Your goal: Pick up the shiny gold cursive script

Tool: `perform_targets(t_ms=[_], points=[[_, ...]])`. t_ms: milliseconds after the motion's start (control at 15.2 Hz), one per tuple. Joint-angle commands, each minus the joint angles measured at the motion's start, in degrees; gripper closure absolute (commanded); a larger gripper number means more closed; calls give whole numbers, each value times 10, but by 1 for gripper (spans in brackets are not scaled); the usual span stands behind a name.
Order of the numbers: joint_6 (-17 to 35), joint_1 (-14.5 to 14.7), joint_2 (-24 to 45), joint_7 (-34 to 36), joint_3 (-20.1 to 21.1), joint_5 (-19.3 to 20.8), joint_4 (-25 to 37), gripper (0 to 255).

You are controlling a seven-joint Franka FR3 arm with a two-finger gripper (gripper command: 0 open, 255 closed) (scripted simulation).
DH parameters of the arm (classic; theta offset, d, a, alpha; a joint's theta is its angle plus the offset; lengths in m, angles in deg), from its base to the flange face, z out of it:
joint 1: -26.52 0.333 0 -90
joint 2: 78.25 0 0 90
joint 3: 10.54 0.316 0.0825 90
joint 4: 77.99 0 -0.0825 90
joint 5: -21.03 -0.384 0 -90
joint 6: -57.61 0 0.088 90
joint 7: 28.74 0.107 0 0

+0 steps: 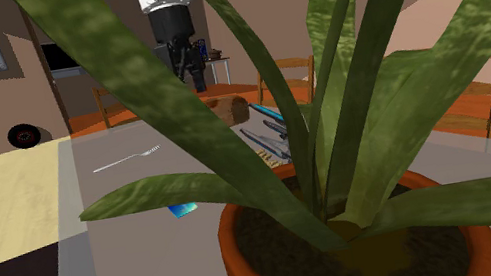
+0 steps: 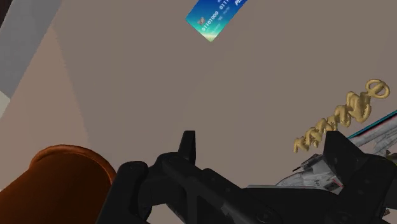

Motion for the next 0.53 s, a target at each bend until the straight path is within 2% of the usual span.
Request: perform_targets(t_ms=[0,264,462], points=[[26,-7,45,58,19,17,16,0],[66,-17,145,171,40,71,63,0],[85,-12,222,255,40,119,107,0]])
